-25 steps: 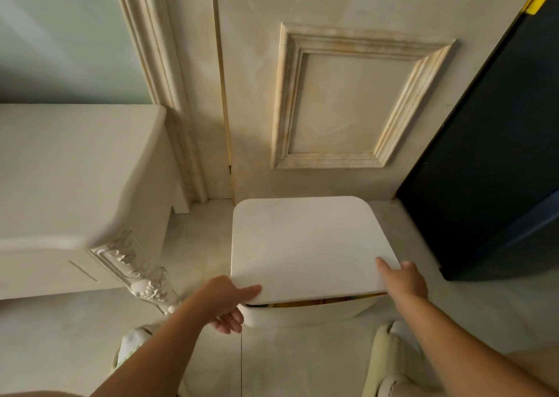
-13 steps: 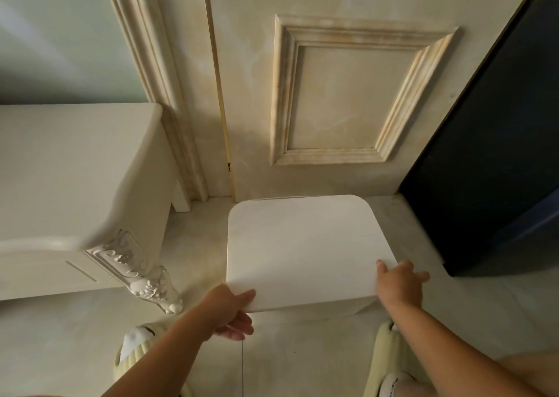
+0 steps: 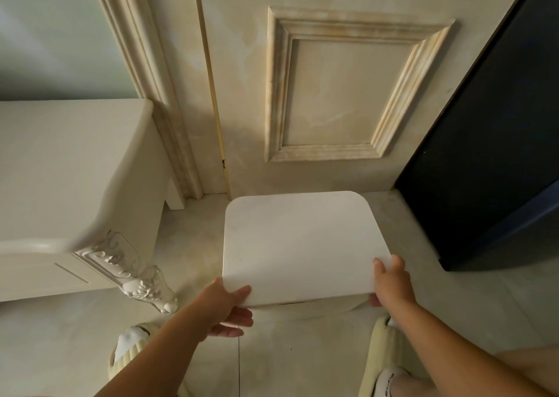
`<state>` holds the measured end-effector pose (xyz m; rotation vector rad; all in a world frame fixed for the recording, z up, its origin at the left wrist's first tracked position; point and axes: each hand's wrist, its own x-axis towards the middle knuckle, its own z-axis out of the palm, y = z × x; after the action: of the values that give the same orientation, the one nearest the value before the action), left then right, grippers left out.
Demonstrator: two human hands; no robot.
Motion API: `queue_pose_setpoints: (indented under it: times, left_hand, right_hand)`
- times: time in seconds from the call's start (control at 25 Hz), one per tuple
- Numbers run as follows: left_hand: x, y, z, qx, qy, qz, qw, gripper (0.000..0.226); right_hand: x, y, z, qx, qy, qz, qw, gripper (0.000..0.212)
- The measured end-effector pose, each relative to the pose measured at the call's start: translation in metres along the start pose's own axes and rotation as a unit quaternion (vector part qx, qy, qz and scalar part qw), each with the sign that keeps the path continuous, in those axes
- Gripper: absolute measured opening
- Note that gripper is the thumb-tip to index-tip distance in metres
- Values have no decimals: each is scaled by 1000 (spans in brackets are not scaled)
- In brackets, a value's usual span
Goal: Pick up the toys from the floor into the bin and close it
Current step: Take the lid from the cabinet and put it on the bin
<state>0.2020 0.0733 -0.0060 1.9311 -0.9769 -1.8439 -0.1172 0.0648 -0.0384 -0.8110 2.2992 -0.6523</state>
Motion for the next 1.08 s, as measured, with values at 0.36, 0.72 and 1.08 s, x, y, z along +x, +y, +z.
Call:
queue_pose_setpoints:
  times: [0.36,0.72,1.08]
  left_hand:
    - [5,-11,7,34,65,40,996,30]
    - [23,-11,36,31,147,-3,989,57]
    - [63,29,14,0,164,26,986,62]
  right_hand:
    - [-7,-2,3,30,4,1,1000,52]
    - [-3,-10,12,-2,36,-8,999,54]
    - [22,-40,34,-47,29,-86,995,48]
